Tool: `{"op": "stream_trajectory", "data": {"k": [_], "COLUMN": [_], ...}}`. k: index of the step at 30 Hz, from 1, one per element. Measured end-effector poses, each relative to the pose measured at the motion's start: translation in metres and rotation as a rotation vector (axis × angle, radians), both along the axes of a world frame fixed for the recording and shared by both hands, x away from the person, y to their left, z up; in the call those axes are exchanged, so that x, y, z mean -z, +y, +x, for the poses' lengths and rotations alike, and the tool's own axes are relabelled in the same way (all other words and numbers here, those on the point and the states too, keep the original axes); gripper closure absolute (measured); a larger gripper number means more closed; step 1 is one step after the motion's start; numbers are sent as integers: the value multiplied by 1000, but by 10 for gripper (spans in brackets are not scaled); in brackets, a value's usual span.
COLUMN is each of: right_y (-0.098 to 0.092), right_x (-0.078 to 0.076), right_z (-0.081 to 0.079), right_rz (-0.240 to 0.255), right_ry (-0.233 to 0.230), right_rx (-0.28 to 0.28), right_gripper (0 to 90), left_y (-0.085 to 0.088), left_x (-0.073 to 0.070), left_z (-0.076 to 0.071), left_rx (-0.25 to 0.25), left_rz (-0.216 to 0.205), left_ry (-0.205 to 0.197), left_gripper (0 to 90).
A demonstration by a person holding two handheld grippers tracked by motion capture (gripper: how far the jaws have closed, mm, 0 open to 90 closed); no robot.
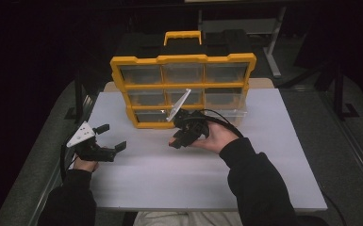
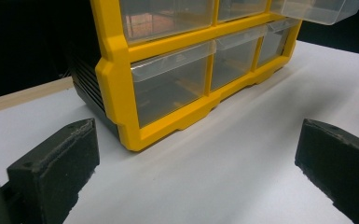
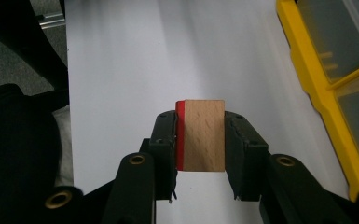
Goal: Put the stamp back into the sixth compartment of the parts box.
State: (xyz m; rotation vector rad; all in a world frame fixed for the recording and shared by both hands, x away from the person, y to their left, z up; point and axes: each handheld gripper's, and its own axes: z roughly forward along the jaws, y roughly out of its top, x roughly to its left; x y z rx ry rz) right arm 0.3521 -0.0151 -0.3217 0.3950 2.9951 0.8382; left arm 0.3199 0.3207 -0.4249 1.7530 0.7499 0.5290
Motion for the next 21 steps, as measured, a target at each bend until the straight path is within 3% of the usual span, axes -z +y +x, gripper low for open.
{"op": "stream_trajectory", "data": {"k": [21], "right_y": [-16], "right_x": [-32], "right_z": [2], "right_rz": [23], "right_ry": [-30], "right_rx": [23], "right_gripper": [652], "left_y": [0], "left_x": [0], "left_z": [0], "left_rx": [0], "left_rz": [-3], "left_ry": [1], "left_gripper": [0]}}
